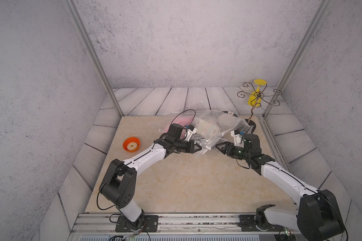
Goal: Place the folded towel into the vacuum bag
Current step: Adjust the vacuum bag at the center of the board.
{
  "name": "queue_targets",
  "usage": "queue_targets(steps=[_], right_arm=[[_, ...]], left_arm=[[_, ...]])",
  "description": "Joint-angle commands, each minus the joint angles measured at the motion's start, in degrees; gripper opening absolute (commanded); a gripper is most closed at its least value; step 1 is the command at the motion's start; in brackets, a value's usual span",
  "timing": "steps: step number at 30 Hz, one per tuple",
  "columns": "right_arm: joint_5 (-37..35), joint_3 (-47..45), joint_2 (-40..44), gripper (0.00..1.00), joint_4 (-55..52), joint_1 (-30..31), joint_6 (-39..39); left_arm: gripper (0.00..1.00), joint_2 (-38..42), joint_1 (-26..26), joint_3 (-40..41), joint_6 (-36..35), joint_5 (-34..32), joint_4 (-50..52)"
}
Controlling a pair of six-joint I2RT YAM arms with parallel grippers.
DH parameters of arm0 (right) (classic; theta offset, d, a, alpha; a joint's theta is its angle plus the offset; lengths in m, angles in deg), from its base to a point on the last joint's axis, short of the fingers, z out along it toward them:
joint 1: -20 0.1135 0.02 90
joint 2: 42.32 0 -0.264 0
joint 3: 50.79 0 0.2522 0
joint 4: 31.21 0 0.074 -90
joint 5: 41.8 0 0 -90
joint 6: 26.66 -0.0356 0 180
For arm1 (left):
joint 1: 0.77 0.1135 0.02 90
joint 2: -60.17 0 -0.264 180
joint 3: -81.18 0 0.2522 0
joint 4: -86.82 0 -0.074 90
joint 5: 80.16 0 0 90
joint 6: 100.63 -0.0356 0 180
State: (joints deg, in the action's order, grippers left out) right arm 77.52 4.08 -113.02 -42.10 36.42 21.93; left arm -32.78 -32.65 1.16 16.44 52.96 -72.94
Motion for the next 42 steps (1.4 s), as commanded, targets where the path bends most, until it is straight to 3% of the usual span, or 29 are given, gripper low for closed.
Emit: queue_targets(steps=[1, 8, 12, 14, 17, 22, 25, 27, 30, 35, 39, 42], right_arm=[[-6.54, -5.21, 2.13, 0.63, 0.84, -0.38, 0.25], [-19.71, -10.12, 10.11, 0.66, -2.91, -3.77, -2.55], [-27.42, -9.71, 10.38, 0.67, -9.95, -7.27, -7.12], [-27.69, -10.71, 9.37, 0.67, -10.28, -9.82, -10.15], [-22.18, -13.56, 5.45, 0.67, -2.4, -13.88, -14.43], [-6.57, -9.73, -10.79, 0.66, 13.99, -14.39, -15.92], [1.89, -6.55, -22.2, 0.64, 27.98, -12.9, -20.8], [4.04, -4.62, -28.06, 0.63, 37.24, -10.71, -24.53], [4.58, 0.31, -33.8, 0.62, 42.47, -6.55, -26.62], [5.2, 10.79, -35.69, 0.62, 36.08, -1.51, -20.47], [7.74, 18.04, -35.85, 0.62, 33.75, -1.02, -18.58], [1.79, 20.81, -32.11, 0.63, 19.57, -1.14, -13.57]], left_arm=[[0.0, 4.71, 2.3, 0.38, 0.65, 2.15, -0.76], [0.0, 8.86, 6.41, 2.32, 2.99, -5.06, 0.08], [0.0, 9.41, 6.63, 2.68, -0.78, -8.3, 2.29], [0.0, 9.73, 6.66, 2.5, -2.49, -8.57, 4.74], [0.0, 11.95, 6.65, 3.95, -3.07, -4.42, 3.89], [0.0, 16.65, 6.23, 8.8, -0.71, 16.75, -7.31], [0.0, 18.03, 4.5, 8.38, -9.43, 22.03, 1.4], [0.0, 18.46, 3.01, 7.44, -17.99, 19.62, 11.87], [0.0, 17.65, 1.33, 8.26, -23.13, 13.23, 19.44], [0.0, 13.53, -0.28, 11.52, -23.18, 1.28, 22.89], [0.0, 7.33, -0.32, 11.08, -20.12, -7.52, 21.67], [0.0, 1.52, -0.23, 7.86, -15.94, -15.56, 18.7]])
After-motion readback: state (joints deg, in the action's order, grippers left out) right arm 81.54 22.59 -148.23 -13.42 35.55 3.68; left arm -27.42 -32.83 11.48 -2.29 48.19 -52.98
